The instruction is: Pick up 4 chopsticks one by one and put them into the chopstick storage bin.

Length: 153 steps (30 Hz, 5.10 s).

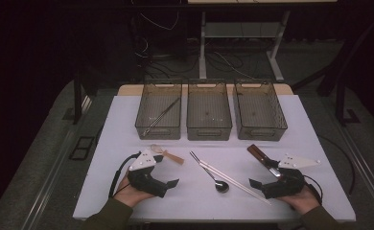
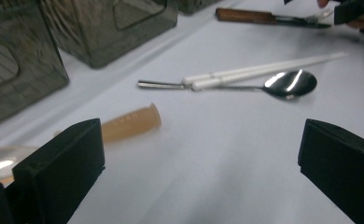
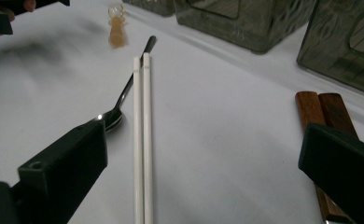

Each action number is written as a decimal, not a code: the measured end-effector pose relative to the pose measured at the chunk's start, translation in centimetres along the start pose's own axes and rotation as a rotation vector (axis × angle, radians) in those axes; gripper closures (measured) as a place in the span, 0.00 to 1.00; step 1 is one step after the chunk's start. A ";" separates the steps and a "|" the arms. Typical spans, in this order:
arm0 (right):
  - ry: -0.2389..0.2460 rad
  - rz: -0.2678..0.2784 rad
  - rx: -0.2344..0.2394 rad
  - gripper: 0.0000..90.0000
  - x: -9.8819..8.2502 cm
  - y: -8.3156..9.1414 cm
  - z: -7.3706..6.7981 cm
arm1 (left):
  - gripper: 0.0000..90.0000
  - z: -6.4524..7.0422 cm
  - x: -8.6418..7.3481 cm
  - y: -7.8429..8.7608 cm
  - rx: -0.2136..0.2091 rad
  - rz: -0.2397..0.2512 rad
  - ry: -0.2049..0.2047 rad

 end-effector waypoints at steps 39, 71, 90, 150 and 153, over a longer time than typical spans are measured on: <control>0.128 -0.230 0.095 0.80 1.2 -2.6 -2.7 | 0.00 0.3 -0.3 -0.2 -0.019 0.003 0.005; 0.161 -0.327 0.079 0.92 -0.3 -3.5 -2.8 | 0.01 0.4 -0.2 -0.1 -0.029 0.006 -0.001; 0.226 -0.330 0.023 0.91 -0.6 -3.7 -2.4 | 0.01 0.4 -0.2 -0.2 -0.026 0.000 -0.001; 0.106 -0.147 0.083 0.95 3.8 1.4 -2.0 | 0.03 0.6 0.0 -0.1 -0.043 0.011 -0.008; 0.104 -0.130 0.081 0.95 4.5 1.7 -1.9 | 0.03 0.5 0.0 -0.1 -0.043 0.013 -0.009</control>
Point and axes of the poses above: each handheld gripper's, and its own axes: y roughly backward along the jaws, x roughly out of its top, z roughly to its right, the point moved 8 cm from there along -y, roughly forward along the jaws, and after that the axes turned 14 degrees about -z, right-handed, at the moved point
